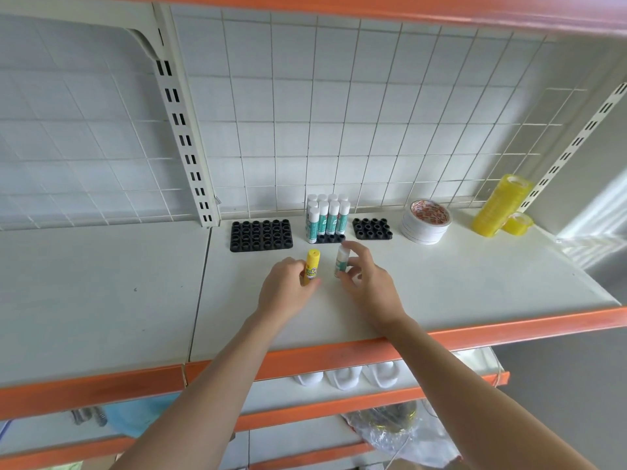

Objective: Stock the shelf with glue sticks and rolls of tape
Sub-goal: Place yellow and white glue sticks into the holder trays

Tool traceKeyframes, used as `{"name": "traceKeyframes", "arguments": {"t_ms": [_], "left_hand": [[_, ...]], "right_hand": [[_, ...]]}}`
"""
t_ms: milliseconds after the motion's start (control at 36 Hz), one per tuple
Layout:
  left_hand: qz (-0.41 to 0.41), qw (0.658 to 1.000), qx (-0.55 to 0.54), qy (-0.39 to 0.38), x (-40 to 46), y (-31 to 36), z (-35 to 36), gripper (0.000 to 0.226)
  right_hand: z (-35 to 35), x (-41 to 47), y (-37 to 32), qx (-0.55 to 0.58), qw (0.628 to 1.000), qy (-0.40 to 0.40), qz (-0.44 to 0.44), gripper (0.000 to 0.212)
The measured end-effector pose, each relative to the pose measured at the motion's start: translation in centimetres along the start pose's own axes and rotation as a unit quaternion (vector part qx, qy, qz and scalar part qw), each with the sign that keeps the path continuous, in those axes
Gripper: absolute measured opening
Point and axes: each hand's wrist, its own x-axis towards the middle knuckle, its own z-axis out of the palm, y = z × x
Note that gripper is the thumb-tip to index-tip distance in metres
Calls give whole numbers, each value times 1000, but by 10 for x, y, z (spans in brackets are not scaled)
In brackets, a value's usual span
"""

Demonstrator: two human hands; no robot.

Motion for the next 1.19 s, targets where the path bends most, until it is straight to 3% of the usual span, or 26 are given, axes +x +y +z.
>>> {"name": "traceKeyframes", "arguments": {"t_ms": [167,444,806,1056,1194], "left_hand": [[20,999,43,23,-6,-2,0,22],[108,968,215,68,-27,-33,-12,40],[144,962,219,76,-32,-46,-7,41],[156,959,221,89,-33,-46,-9,38],[145,961,220,79,-32,-45,-8,39]], "right_hand": [[4,5,-1,3,1000,11,-12,49],[14,31,-6,18,998,49,-16,40],[20,72,-16,42,996,80,13,31],[30,80,-15,8,998,66,18,32],[27,84,-16,-67,993,92,-16,32]]}}
